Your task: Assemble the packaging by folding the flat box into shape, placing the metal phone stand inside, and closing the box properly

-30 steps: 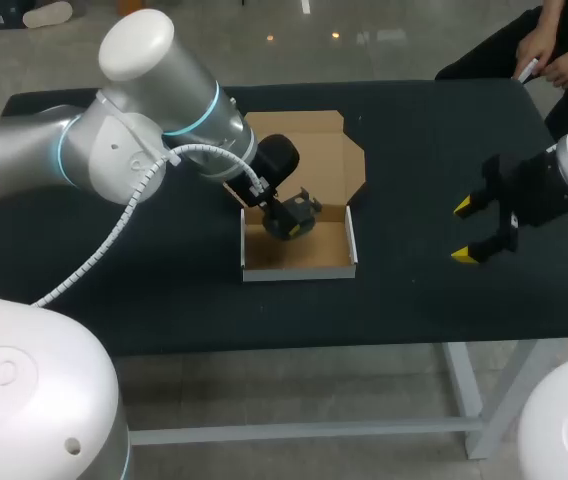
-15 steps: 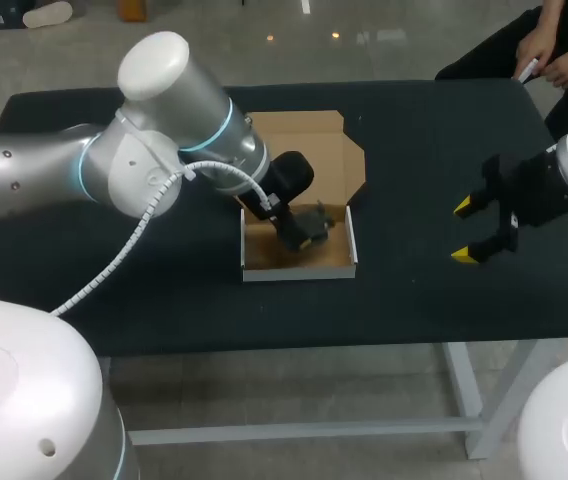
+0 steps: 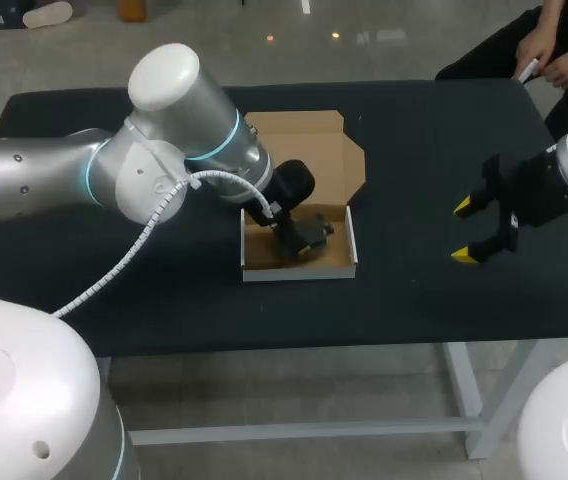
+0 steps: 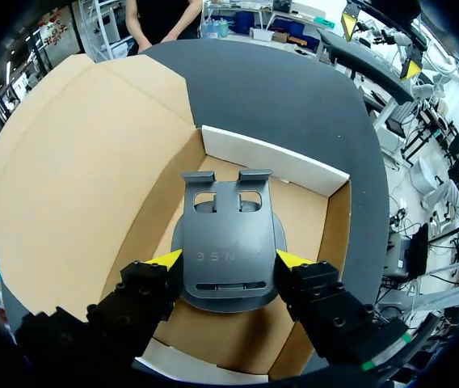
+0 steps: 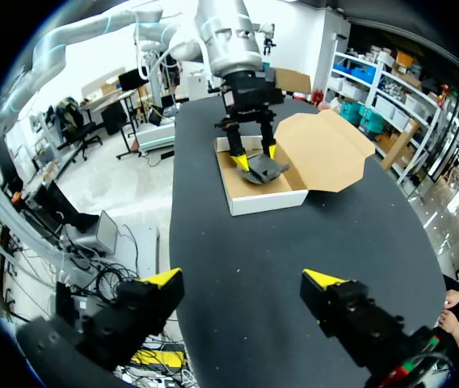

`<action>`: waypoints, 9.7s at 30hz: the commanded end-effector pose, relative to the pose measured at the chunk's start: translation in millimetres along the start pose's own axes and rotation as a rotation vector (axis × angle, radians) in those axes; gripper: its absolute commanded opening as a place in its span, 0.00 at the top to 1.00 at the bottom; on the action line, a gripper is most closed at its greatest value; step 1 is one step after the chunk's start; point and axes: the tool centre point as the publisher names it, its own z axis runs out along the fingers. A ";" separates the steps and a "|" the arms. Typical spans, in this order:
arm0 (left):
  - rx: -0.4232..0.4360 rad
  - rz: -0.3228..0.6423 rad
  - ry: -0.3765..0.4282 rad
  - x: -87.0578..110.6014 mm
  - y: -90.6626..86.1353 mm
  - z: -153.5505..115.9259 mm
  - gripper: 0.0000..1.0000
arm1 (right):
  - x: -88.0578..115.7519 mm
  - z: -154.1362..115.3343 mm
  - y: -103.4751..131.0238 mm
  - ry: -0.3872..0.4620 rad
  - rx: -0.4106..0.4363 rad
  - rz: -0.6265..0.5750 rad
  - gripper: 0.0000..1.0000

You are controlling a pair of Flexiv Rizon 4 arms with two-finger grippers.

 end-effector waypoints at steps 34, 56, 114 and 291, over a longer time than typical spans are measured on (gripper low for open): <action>-0.019 -0.032 -0.028 -4.3 2.1 -2.5 0.00 | 0.2 -0.4 -1.0 0.000 -0.005 -0.002 0.00; -0.121 -0.156 -0.048 7.1 -18.1 -35.3 0.00 | 0.2 -0.4 -1.0 0.000 -0.005 -0.002 0.00; -0.242 -0.901 -0.240 23.2 -25.3 -11.5 0.00 | 0.2 -0.4 -1.0 0.000 -0.005 -0.002 0.00; 0.060 -0.411 0.021 -84.0 63.6 -140.3 0.00 | -2.0 -1.3 0.0 0.011 0.001 -0.011 0.00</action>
